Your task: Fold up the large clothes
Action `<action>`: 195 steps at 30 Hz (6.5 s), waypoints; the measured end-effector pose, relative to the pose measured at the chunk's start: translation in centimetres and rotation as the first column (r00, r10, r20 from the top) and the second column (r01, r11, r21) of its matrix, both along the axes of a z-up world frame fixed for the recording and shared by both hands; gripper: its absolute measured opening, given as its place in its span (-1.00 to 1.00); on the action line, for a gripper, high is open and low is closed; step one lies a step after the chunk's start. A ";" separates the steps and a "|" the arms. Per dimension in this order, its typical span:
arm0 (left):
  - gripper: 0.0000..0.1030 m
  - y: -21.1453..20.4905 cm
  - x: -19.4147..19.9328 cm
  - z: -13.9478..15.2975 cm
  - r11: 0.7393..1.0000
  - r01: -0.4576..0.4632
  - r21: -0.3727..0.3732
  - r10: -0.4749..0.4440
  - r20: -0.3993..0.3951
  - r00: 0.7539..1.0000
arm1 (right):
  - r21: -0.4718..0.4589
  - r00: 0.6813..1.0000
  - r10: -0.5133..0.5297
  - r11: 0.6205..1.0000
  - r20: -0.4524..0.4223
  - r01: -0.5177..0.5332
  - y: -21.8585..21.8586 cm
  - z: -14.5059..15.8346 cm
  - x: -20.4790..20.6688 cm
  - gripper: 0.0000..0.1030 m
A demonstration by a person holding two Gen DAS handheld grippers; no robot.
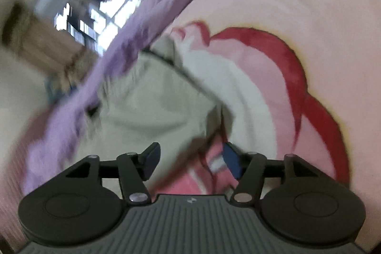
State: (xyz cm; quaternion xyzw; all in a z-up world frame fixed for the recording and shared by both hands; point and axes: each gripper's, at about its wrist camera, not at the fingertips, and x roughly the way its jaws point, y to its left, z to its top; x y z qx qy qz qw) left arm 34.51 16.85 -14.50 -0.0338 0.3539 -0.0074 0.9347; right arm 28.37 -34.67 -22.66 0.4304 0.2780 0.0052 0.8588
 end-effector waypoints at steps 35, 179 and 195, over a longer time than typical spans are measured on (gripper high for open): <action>0.69 4.9 4.6 2.1 0.981 -0.125 0.149 0.135 -0.062 0.989 | -0.373 0.911 0.172 0.927 0.376 -0.021 17.0 15.1 3.5 -0.92; 0.98 8.3 33.9 -3.8 0.961 -0.274 0.046 0.271 0.054 0.961 | -0.486 0.967 0.254 0.849 0.030 -0.207 32.7 5.1 36.0 -0.47; 0.93 4.4 14.9 3.0 0.964 -0.230 0.132 0.222 0.073 0.972 | -0.476 0.922 0.333 0.855 0.198 -0.206 28.8 10.7 14.7 -0.51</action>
